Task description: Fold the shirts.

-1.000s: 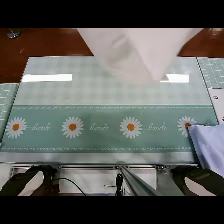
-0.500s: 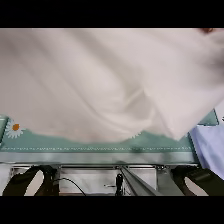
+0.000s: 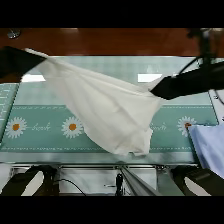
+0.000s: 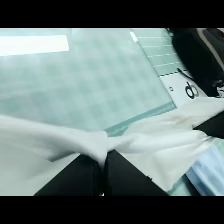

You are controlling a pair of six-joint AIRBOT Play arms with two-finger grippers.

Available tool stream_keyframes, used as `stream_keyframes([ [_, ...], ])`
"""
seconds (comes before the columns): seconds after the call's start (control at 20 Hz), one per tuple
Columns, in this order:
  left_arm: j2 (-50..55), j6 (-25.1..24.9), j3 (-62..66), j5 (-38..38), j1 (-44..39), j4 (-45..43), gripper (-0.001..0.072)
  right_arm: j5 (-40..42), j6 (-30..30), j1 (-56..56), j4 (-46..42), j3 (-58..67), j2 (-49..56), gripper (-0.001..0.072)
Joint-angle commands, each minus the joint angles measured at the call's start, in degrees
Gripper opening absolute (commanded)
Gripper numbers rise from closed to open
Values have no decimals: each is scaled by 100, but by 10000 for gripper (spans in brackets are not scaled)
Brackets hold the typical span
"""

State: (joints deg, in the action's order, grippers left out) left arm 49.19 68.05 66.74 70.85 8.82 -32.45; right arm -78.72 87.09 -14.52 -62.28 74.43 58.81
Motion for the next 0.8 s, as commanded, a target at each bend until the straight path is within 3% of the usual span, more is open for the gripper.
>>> stream_keyframes([
  [0.0, 815, -472, -809, -1309, -535, 28, 21, 1331, 205, 17, -83, -450, 997, 24],
  [0.15, 1777, -483, -717, -2020, -1220, 35, 21, 2332, 560, 308, 219, -422, 1836, 25],
  [0.25, 2295, -481, -575, -2127, -1561, 55, 37, 2625, 529, 695, 1082, -339, 2214, 46],
  [0.3, 2514, -481, -483, -2124, -1696, 48, 289, 2627, 323, 931, 1578, -269, 2337, 249],
  [0.35, 2658, -450, -409, -2074, -1755, 46, 684, 2507, 79, 1191, 1978, -195, 2389, 538],
  [0.4, 2754, -450, -308, -1906, -1716, -98, 702, 2210, -131, 1519, 2216, -96, 2385, 627],
  [0.5, 2796, -7, -61, -1274, -1344, -1080, 701, 1080, -378, 2337, 2055, 216, 2306, 627],
  [0.6, 2793, 885, -4, -321, -809, -2302, 699, 57, -417, 3215, 1150, 317, 2065, 627],
  [0.65, 2793, 1121, -103, 243, -533, -2802, 700, -313, -428, 3589, 389, 262, 1891, 626],
  [0.75, 2721, 1220, -704, 1001, -149, -2900, 700, -321, -400, 4111, -542, -229, 1460, 626],
])
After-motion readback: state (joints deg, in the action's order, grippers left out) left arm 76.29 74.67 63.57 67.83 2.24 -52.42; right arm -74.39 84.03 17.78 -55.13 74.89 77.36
